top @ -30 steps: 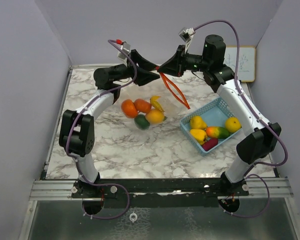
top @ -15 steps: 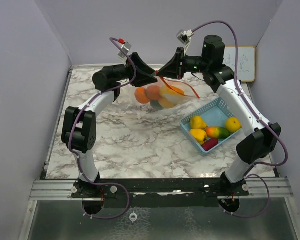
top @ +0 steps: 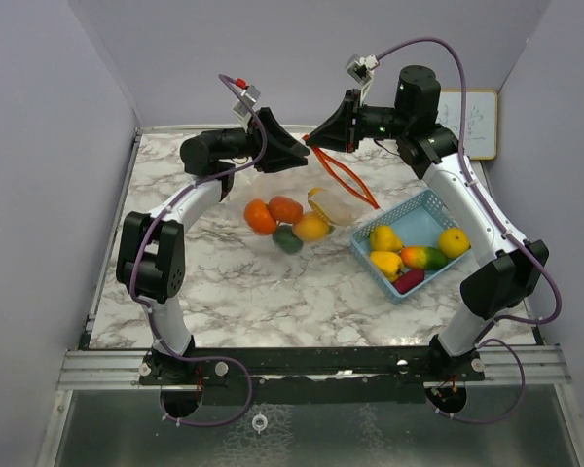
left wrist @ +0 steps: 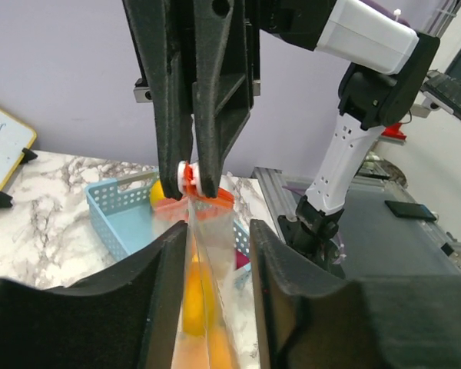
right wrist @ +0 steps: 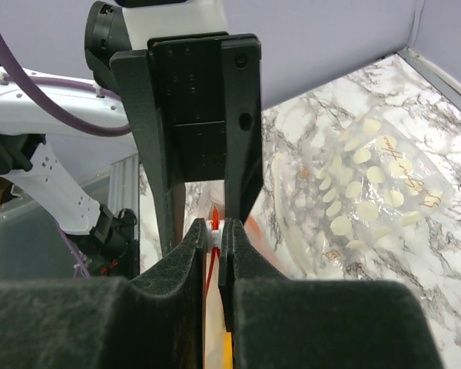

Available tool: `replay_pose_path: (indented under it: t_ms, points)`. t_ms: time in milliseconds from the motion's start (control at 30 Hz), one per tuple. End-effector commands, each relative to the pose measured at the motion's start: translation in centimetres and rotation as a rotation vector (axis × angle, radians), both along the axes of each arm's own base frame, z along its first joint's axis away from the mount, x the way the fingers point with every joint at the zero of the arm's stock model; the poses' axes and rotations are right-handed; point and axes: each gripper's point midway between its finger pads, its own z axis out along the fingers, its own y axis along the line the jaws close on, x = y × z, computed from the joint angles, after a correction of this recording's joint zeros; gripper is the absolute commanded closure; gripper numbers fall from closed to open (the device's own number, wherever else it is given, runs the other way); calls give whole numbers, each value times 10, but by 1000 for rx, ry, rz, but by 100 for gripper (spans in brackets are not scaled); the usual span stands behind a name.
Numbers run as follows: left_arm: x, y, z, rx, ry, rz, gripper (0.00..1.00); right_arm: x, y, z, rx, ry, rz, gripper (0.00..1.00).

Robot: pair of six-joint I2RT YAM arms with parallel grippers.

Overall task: Place the food in the zip-top bag and seal the zipper
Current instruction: Zip the zipper food storage bag.

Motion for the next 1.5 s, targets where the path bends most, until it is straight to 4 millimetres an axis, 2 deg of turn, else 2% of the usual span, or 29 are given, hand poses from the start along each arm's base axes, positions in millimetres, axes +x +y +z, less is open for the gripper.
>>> replay_pose_path:
  t_ms: [0,33,67,100,333,467,600,700,833,967,1100,1200,1267,1300,1367,1467]
  points:
    - [3,-4,12,0,6,8,58,-6,-3,19,24,-70,18,98]
    - [6,-5,14,0,18,14,70,-6,-4,18,21,-73,12,98]
    - [7,-5,15,0,19,19,97,-5,-4,17,17,-73,8,98]
    - [8,-5,17,-3,14,23,100,-5,-4,17,16,-75,7,98]
    - [1,13,42,-96,-50,42,100,2,-5,3,-17,-71,-22,98]
    - [7,28,57,-128,-44,85,100,5,-6,-3,-34,-73,-29,97]
    - [16,37,59,-145,-15,127,100,1,-6,-3,-34,-81,-9,97]
    - [20,43,64,-162,-13,148,100,2,-8,-13,-59,-84,-25,97]
    - [32,65,78,-207,-1,216,100,6,-16,-43,-121,-54,-77,97]
    - [51,97,86,-219,36,314,100,14,-36,-83,-207,27,-215,98]
    - [56,114,89,-216,44,353,100,16,-68,-120,-299,76,-401,98]
    - [54,116,94,-215,40,353,100,26,-94,-126,-355,56,-570,98]
    - [53,116,97,-217,42,351,100,35,-107,-122,-380,40,-656,97]
    - [54,116,98,-217,46,350,100,37,-108,-119,-383,31,-666,90]
    - [52,116,103,-222,44,351,100,35,-100,-108,-360,13,-613,64]
    - [47,121,116,-241,15,366,100,35,-88,-82,-277,-7,-575,32]
